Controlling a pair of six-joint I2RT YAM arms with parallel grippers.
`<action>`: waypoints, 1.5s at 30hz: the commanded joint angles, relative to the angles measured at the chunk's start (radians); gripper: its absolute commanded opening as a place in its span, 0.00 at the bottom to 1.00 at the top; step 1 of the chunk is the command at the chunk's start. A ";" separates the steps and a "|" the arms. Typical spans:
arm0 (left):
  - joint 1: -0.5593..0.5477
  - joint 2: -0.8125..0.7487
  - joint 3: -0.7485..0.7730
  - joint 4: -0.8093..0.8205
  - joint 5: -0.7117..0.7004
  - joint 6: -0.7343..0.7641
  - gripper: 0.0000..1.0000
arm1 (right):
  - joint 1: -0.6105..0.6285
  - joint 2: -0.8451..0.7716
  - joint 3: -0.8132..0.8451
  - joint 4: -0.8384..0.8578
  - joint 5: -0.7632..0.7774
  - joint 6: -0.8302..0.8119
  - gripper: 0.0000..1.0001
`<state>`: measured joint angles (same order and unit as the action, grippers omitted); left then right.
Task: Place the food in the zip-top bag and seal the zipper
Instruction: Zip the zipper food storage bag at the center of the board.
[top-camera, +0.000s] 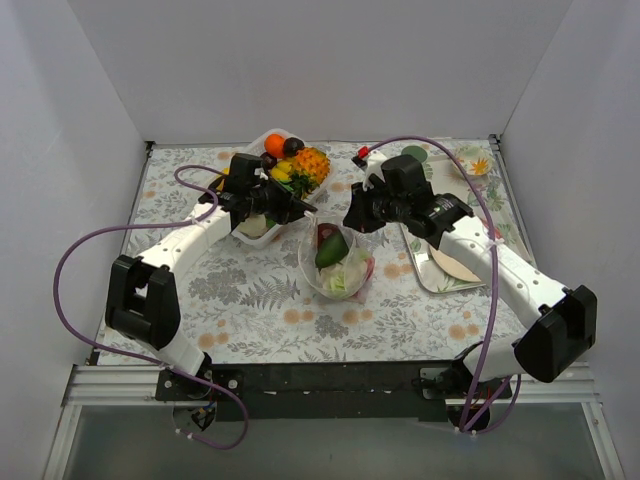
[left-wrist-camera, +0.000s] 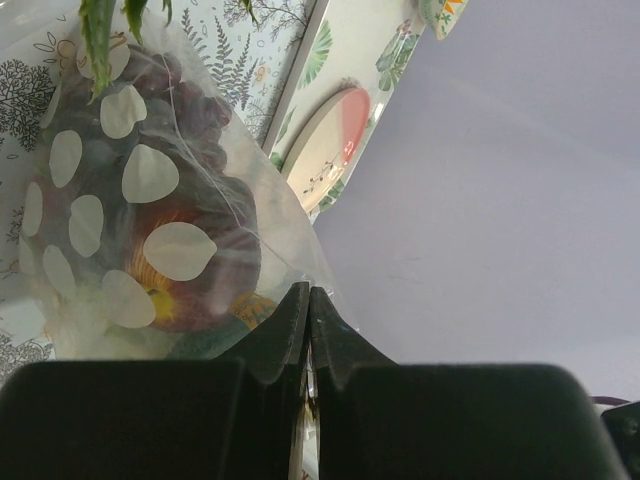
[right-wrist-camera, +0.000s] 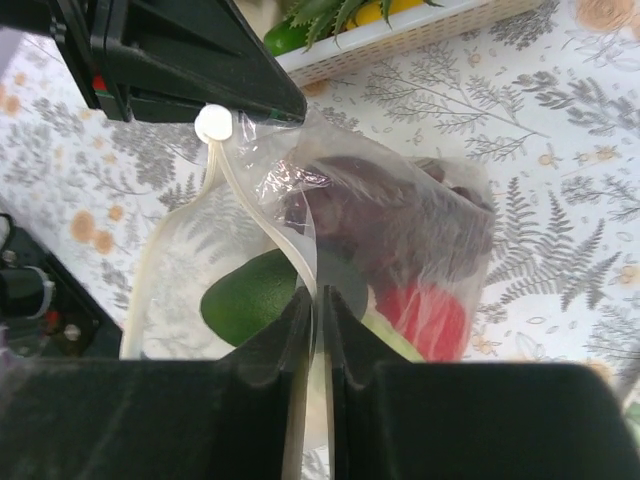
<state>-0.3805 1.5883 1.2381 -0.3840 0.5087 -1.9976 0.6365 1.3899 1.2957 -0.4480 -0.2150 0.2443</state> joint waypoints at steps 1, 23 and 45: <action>0.005 -0.008 0.004 0.010 0.013 -0.003 0.00 | 0.090 -0.016 0.075 -0.023 0.133 -0.080 0.23; 0.003 0.015 0.110 -0.092 -0.019 0.020 0.00 | 0.325 0.276 0.455 -0.156 0.528 -0.238 0.41; 0.003 0.029 0.133 -0.102 -0.009 0.025 0.00 | 0.359 0.296 0.384 -0.049 0.577 -0.292 0.43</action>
<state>-0.3794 1.6310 1.3308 -0.4862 0.4866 -1.9778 0.9848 1.7016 1.6901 -0.5583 0.3405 -0.0322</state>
